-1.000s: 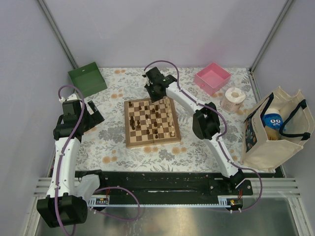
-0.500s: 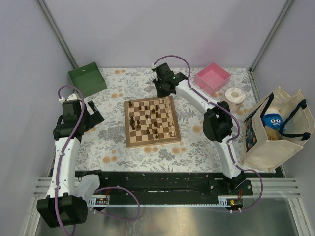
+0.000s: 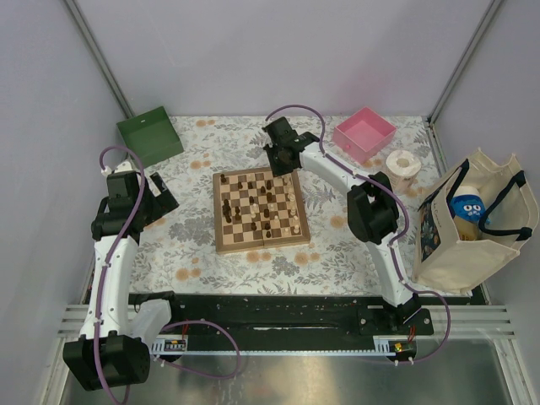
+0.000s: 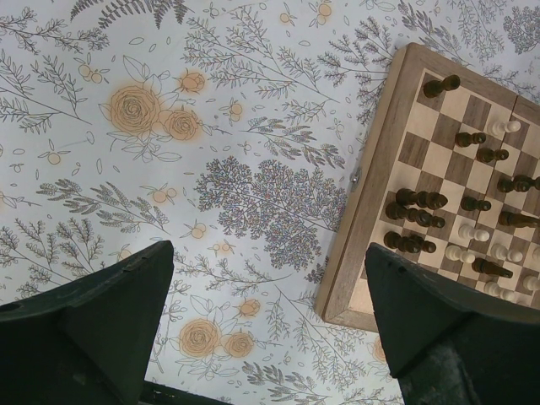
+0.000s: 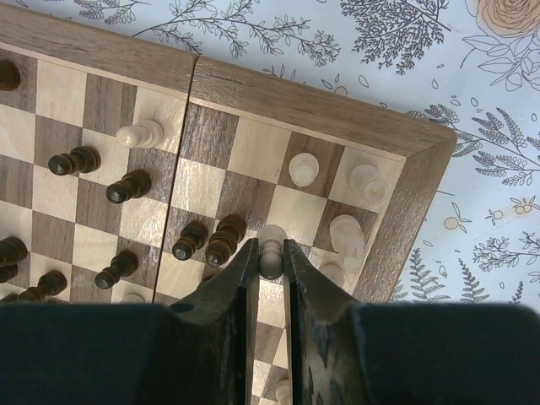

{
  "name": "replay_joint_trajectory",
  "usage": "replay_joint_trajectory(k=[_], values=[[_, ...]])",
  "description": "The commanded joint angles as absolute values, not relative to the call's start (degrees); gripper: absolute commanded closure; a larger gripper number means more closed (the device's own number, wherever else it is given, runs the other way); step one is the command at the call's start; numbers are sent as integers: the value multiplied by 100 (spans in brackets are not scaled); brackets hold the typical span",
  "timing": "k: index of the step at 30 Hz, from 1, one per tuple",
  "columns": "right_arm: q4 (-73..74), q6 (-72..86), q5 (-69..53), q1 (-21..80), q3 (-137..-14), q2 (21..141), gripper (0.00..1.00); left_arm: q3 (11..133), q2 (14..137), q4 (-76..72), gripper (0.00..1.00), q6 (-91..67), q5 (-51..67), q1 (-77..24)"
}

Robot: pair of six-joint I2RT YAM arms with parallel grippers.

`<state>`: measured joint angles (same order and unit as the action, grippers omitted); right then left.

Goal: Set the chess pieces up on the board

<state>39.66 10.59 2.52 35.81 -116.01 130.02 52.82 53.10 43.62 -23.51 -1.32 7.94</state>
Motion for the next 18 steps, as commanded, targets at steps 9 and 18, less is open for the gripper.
replay_joint_trajectory(k=[9,18], values=[[3762,1143,281,3524,-11602,12964,83,5221,5282,4157,1,-2276,-26,835],[3744,1178,246,3516,-11461,12973,83,5221,5273,4157,1,-2276,-26,835]])
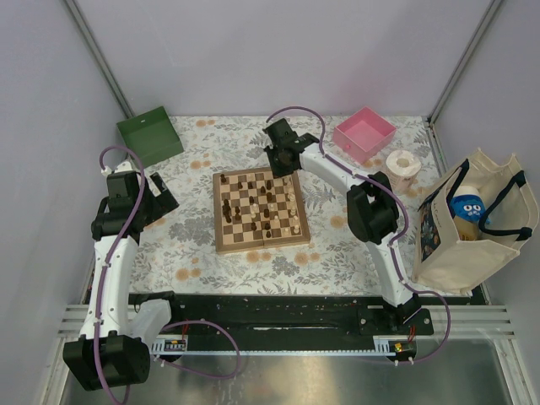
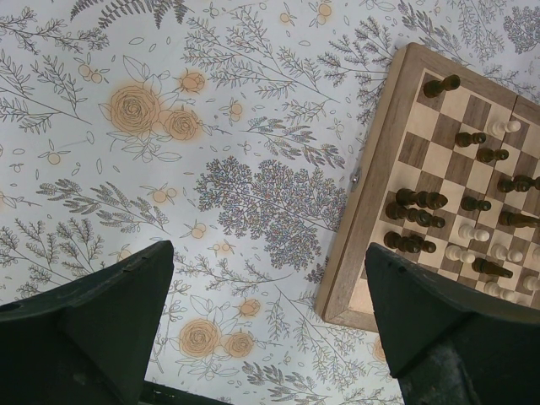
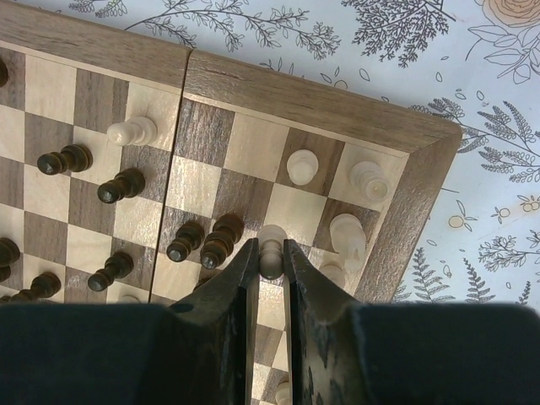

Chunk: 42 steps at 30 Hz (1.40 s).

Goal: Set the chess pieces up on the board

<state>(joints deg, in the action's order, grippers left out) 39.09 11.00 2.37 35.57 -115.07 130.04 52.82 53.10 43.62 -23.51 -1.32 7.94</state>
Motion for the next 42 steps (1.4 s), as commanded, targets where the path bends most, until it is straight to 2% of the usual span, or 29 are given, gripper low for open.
replay_joint_trajectory(k=[1,42], values=[[3735,1178,255,3516,-11461,12981,83,5221,5282,4166,1,-2276,-35,835],[3929,1072,395,3489,-11830,13324,77,5238,5300,4149,1,-2276,-26,835]])
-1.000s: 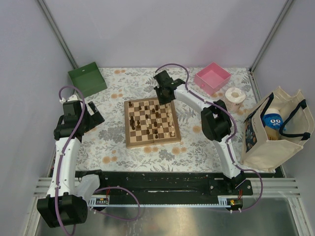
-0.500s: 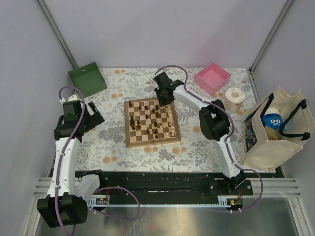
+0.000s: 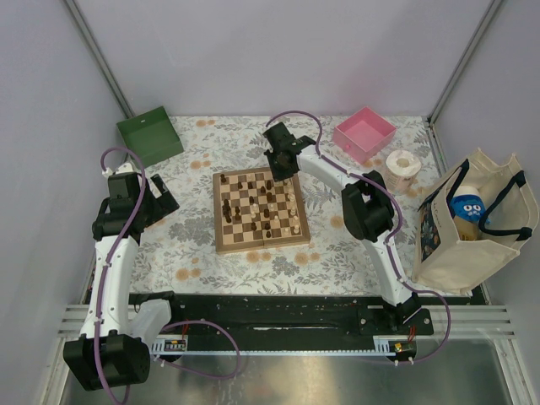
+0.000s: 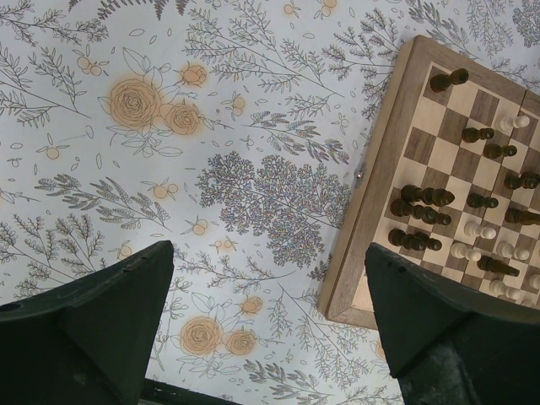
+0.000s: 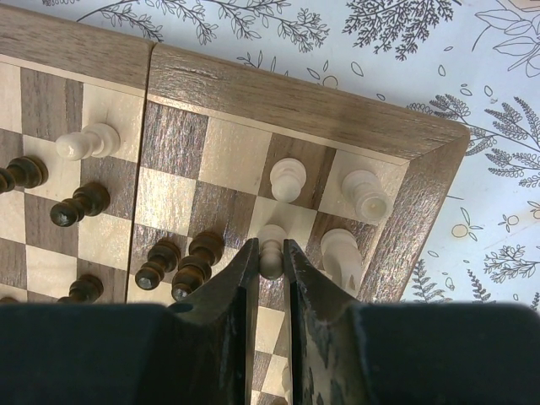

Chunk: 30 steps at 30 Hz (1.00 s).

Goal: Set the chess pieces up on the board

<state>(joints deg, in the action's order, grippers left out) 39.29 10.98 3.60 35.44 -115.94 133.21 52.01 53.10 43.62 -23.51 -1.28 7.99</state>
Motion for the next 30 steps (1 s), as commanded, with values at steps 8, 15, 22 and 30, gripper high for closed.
replay_joint_trajectory(k=[8,15,22,30], values=[[3955,1081,334,3498,-11865,13359,75,5221,5282,4166,1,-2276,-26,835],[4122,1081,334,3489,-12076,13482,71,5221,5282,4157,1,-2276,-26,835],[4166,1107,360,3489,-12138,13369,69,5221,5282,4157,1,-2276,-26,835],[4131,1134,150,3507,-11954,12772,66,5221,5282,4157,1,-2276,-26,835]])
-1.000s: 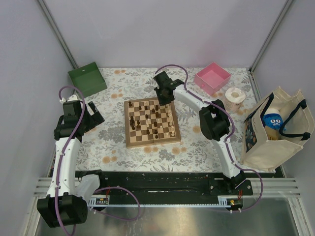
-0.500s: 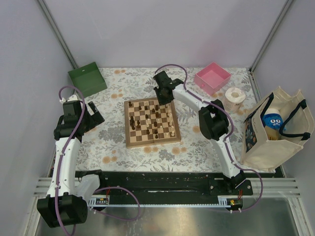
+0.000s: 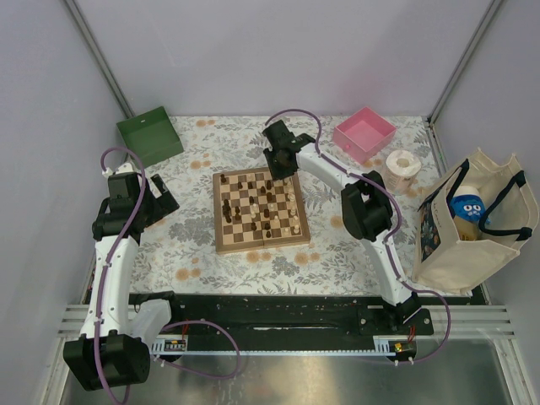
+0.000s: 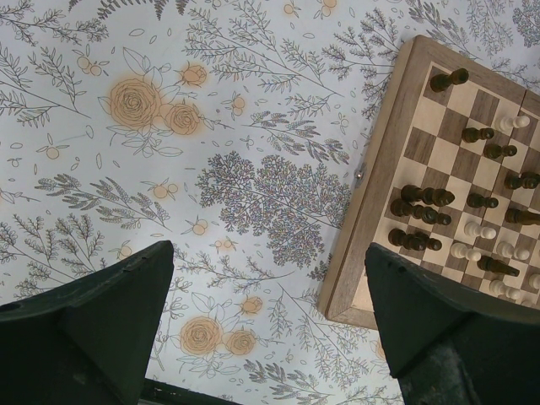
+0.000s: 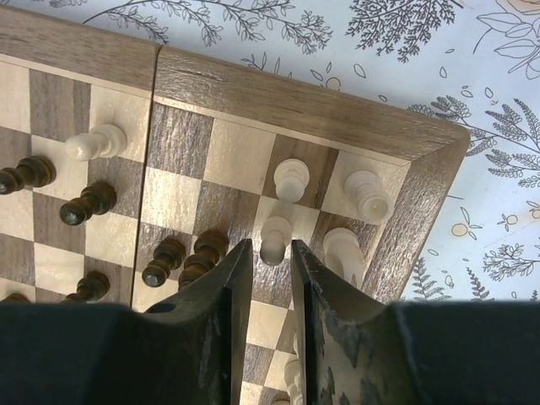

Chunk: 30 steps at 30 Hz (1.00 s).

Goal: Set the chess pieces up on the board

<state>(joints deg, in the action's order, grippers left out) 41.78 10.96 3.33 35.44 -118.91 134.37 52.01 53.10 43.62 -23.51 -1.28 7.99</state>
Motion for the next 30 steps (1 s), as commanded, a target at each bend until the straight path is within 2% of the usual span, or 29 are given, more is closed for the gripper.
replay_joint_trajectory(k=[1,8,16,30], values=[[4096,1142,132,3507,-11892,12692,65,5221,5274,4157,1,-2276,-35,826],[3762,1195,62,3507,-11391,12112,61,5221,5256,4166,1,-2276,-26,835],[3788,1265,-272,3630,-11698,12286,53,5221,5212,4157,1,-2276,-26,835],[4509,1292,-369,4043,-14044,14062,52,5221,5212,4157,1,-2276,-26,835]])
